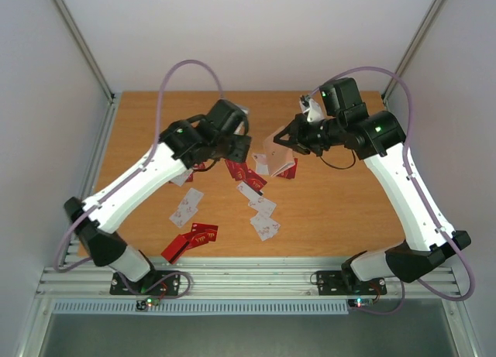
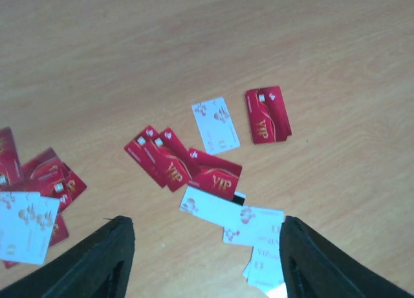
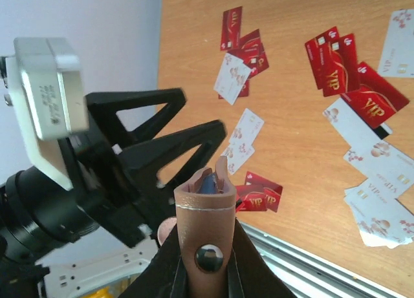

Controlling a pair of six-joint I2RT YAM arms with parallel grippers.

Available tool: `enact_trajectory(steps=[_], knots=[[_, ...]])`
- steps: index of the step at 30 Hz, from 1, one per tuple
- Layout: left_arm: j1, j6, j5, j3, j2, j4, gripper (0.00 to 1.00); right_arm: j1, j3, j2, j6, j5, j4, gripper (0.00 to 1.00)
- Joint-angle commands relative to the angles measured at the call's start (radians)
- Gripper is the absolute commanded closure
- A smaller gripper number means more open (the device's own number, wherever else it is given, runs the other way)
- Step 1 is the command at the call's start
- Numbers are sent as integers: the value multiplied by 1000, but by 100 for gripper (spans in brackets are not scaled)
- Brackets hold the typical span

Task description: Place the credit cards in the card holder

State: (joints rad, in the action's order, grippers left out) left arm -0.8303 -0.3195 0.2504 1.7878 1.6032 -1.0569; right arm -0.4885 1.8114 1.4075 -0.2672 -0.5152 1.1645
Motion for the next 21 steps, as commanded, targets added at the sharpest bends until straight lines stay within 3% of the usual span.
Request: enact_trajectory(steps=[1, 6, 10, 17, 21], knots=[[111, -96, -299, -176, -190, 181, 29, -5, 16, -16, 41, 68, 9, 99], [224, -169, -598, -362, -345, 385, 13, 0, 2, -24, 68, 88, -37, 99], [253, -268, -677, -412, -384, 492, 9, 2, -28, -33, 73, 95, -98, 99], [254, -513, -778, -438, -330, 666, 14, 7, -101, -43, 22, 30, -267, 99], [254, -528, -808, -441, -305, 675, 20, 14, -138, -43, -12, -4, -330, 99]])
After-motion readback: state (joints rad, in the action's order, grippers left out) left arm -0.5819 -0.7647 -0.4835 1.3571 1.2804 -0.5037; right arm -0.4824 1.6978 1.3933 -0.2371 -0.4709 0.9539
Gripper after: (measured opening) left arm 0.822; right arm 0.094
